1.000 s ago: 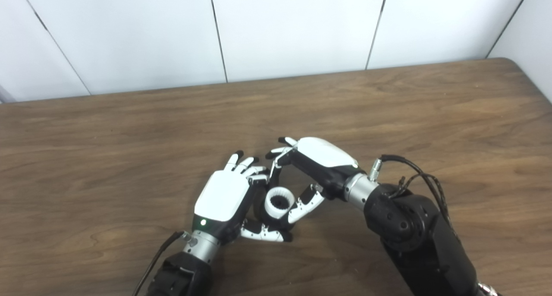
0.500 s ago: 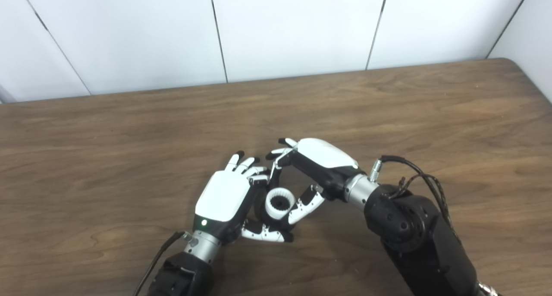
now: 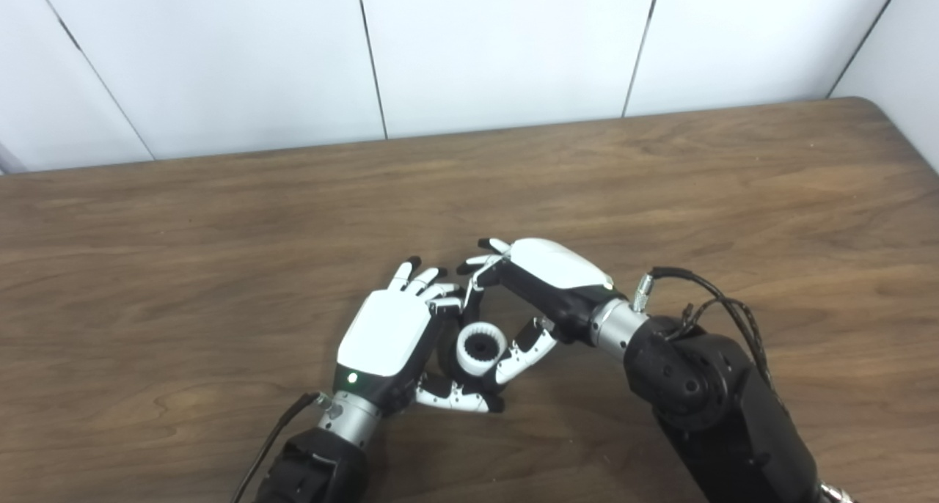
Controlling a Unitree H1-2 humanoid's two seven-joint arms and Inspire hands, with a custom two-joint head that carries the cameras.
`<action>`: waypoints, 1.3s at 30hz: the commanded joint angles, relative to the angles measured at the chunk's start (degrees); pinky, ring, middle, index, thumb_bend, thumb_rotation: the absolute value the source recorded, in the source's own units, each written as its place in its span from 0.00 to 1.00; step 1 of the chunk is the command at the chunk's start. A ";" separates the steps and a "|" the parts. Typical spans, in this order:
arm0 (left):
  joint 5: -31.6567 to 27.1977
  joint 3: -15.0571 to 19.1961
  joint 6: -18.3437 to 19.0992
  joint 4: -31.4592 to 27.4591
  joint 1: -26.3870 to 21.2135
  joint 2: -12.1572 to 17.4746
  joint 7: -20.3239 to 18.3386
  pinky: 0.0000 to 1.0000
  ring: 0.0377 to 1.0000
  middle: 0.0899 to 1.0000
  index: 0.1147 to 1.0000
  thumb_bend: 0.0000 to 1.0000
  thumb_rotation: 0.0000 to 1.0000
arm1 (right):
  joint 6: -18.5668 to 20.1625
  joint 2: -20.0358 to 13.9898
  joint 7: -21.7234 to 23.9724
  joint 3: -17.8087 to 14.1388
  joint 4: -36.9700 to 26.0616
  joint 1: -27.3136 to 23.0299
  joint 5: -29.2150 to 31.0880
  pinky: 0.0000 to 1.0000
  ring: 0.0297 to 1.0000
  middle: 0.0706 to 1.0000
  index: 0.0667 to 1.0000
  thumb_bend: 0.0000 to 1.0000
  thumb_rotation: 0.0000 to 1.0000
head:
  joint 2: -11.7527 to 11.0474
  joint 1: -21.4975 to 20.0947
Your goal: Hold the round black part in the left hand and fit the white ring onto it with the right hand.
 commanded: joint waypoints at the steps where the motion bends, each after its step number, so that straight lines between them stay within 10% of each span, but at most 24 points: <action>1: 0.99 0.25 0.55 -0.70 -0.37 0.31 -0.37 1.00 0.91 0.77 0.42 0.52 0.06 | -1.72 -0.31 -1.26 -0.08 -0.63 -1.19 0.19 1.00 1.00 0.87 0.53 0.75 0.18 | 0.02 -0.04; 7: 0.95 0.33 0.60 -0.69 -0.48 0.27 -0.34 1.00 0.90 0.77 0.42 0.52 0.06 | -1.39 -0.59 -1.11 -0.26 -0.74 -1.63 0.19 1.00 1.00 0.89 0.60 0.96 0.23 | -0.13 -0.27; 39: 0.85 0.71 0.01 0.15 -0.74 1.06 0.48 1.00 0.89 0.76 0.42 0.52 0.06 | 0.27 -5.23 -0.50 -5.95 -4.11 -1.44 1.91 1.00 1.00 0.88 0.57 1.00 0.23 | -0.50 -0.54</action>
